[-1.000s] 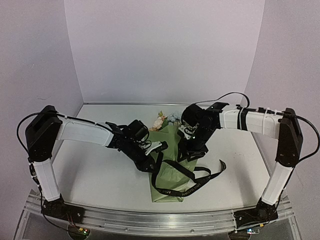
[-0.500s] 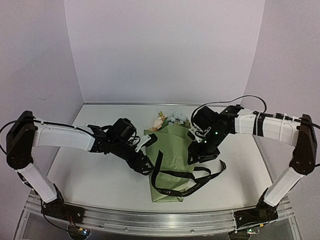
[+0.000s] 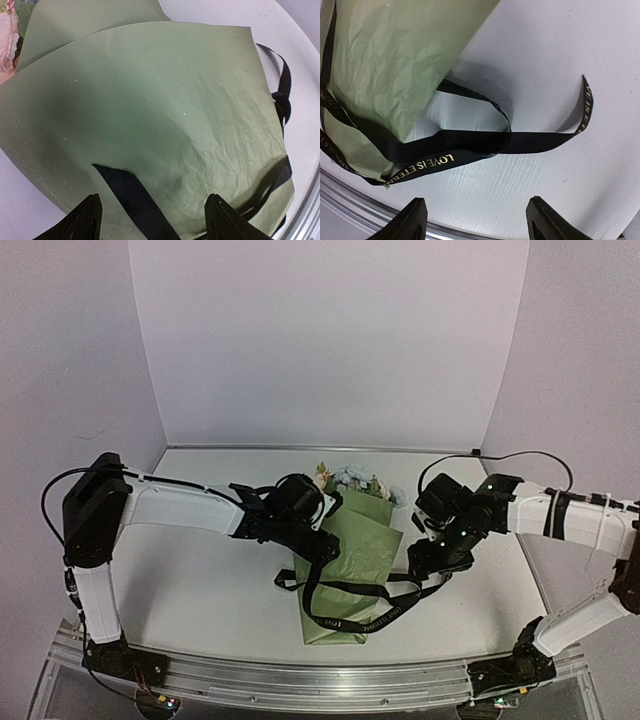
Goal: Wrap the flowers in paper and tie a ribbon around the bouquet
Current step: Cross the ribbon over the folded bouquet.
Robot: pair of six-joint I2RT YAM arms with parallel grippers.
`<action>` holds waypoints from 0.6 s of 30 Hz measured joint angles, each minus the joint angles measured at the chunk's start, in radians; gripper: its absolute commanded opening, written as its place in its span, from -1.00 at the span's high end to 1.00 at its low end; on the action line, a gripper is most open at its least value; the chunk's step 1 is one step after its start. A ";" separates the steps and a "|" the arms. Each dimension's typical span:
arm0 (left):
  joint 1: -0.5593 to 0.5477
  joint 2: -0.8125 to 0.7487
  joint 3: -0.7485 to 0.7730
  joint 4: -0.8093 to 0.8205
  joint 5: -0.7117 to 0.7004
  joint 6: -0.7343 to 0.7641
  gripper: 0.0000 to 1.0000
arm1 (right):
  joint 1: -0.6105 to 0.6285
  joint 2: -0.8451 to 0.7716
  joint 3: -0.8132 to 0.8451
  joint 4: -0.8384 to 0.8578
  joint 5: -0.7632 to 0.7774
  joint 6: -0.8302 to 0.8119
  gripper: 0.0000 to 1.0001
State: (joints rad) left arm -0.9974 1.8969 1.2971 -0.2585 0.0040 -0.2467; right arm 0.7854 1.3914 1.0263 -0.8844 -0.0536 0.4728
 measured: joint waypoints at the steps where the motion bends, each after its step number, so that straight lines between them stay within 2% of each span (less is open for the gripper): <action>1: -0.009 0.023 0.022 -0.012 -0.029 -0.015 -0.38 | -0.002 -0.018 -0.015 0.001 0.012 0.003 -0.40; 5: -0.019 0.082 0.064 -0.053 -0.115 -0.062 -0.17 | -0.014 -0.069 -0.070 0.005 0.042 0.015 -0.40; 11: -0.019 0.136 0.114 -0.111 -0.193 -0.115 -0.09 | -0.039 -0.114 -0.132 0.016 0.052 0.030 -0.40; 18: -0.024 0.163 0.130 -0.126 -0.226 -0.157 0.27 | -0.054 -0.124 -0.162 0.036 0.051 0.047 -0.39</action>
State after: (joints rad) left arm -1.0214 2.0601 1.4273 -0.3847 -0.2223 -0.4039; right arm 0.7314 1.2673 0.8643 -0.8483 -0.0021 0.5201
